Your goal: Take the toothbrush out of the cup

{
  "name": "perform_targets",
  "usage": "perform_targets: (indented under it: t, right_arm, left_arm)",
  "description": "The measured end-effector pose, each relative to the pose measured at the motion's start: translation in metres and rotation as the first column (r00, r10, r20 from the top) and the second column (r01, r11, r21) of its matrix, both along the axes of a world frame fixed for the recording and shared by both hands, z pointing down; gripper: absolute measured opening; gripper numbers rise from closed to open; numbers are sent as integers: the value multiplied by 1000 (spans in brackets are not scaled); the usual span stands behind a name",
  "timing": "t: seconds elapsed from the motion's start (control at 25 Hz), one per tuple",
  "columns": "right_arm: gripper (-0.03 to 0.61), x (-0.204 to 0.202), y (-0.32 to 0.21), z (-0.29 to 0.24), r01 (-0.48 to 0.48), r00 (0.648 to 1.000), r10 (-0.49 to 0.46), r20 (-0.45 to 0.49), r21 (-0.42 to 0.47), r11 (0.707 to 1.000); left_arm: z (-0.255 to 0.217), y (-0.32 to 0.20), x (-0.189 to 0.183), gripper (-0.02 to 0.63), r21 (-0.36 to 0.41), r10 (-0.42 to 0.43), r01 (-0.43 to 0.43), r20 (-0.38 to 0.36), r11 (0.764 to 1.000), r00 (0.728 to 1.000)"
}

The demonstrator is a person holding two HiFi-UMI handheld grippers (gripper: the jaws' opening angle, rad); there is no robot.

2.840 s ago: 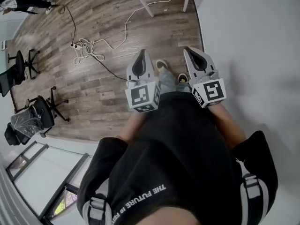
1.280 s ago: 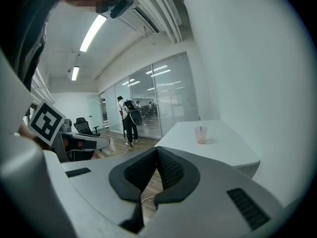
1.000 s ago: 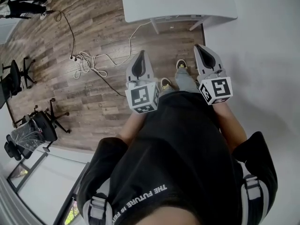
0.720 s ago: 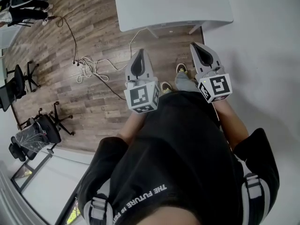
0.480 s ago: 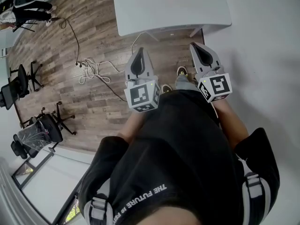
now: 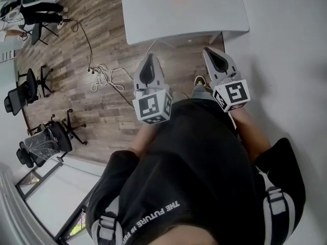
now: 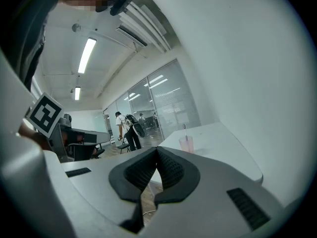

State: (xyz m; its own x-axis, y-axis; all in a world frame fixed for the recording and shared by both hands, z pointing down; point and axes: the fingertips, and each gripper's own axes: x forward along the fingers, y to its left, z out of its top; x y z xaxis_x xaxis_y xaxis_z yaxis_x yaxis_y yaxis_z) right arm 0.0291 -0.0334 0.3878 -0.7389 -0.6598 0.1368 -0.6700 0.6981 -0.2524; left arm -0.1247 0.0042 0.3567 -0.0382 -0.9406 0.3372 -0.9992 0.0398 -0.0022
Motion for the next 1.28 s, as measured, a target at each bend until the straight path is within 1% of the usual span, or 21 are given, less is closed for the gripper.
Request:
perform_targets:
  t: [0.2, 0.32, 0.6, 0.76, 0.92, 1.16, 1.28]
  right_arm:
    - [14, 16, -8, -1, -6, 1000, 5, 22, 14, 1000]
    - [14, 19, -11, 0, -17, 999, 17, 42, 9, 1000]
    - [14, 23, 1, -6, -32, 996, 31, 81, 8, 999]
    - [14, 29, 0, -3, -51, 997, 51, 66, -6, 999]
    - [14, 20, -6, -3, -50, 998, 52, 41, -35, 998]
    - [14, -9, -29, 8, -60, 998, 60, -1, -61, 996]
    - [14, -24, -41, 6, -60, 998, 60, -5, -59, 996]
  left_arm:
    - [-2, -4, 19, 7, 0, 14, -14, 7, 1000, 1000]
    - [1, -6, 21, 7, -4, 22, -22, 17, 1000, 1000]
    - [-2, 0, 30, 8, 2, 48, -48, 21, 999, 999]
    - [0, -2, 34, 8, 10, 61, -61, 16, 998, 998]
    - [-1, -8, 22, 7, 10, 49, -49, -3, 999, 999]
    - [10, -31, -13, 8, 3, 43, -42, -27, 999, 999]
    - [12, -46, -30, 8, 14, 49, -48, -45, 999, 998]
